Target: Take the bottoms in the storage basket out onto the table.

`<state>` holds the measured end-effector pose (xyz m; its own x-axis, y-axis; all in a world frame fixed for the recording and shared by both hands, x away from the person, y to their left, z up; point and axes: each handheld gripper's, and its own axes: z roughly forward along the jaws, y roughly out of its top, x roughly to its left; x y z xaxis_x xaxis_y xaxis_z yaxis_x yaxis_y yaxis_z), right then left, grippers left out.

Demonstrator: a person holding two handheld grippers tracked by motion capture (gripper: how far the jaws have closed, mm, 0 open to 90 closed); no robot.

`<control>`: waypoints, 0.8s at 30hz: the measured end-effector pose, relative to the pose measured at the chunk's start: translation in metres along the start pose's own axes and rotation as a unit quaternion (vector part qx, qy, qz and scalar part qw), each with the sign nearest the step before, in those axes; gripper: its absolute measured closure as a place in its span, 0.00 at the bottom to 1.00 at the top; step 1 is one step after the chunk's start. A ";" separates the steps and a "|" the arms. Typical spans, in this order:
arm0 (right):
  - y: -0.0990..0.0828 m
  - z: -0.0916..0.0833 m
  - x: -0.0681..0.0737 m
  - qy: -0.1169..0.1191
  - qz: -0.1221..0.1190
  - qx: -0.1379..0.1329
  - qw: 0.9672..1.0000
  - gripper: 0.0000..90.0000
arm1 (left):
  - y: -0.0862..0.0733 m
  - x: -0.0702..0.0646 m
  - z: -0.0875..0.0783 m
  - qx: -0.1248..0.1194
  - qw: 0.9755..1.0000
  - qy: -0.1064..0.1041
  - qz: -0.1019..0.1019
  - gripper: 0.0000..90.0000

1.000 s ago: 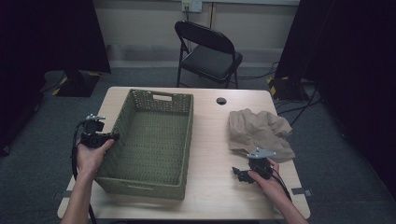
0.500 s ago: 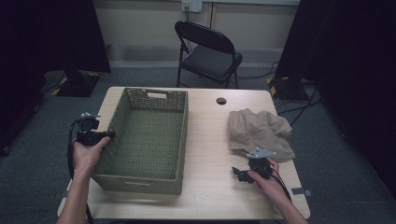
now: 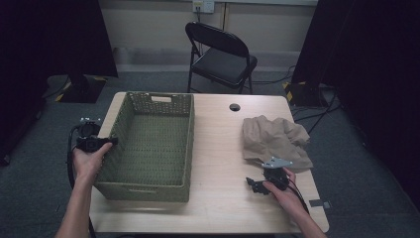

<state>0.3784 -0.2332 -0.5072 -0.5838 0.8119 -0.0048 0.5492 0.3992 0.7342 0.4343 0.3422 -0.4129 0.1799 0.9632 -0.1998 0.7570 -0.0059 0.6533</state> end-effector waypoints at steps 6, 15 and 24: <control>0.000 0.000 0.000 0.000 0.000 0.000 1.000 0.14 | 0.003 0.008 0.001 0.001 1.000 0.008 -0.006 0.86; 0.000 0.000 0.000 0.001 -0.001 0.000 1.000 0.14 | 0.005 0.023 0.000 0.002 1.000 0.009 -0.024 0.84; 0.001 0.001 0.000 0.001 -0.002 0.000 1.000 0.14 | 0.007 0.029 -0.001 0.008 1.000 0.022 -0.020 0.84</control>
<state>0.3792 -0.2328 -0.5072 -0.5869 0.8096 -0.0060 0.5468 0.4017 0.7346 0.4444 0.3704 -0.4132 0.1214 0.9735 -0.1937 0.7730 0.0297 0.6337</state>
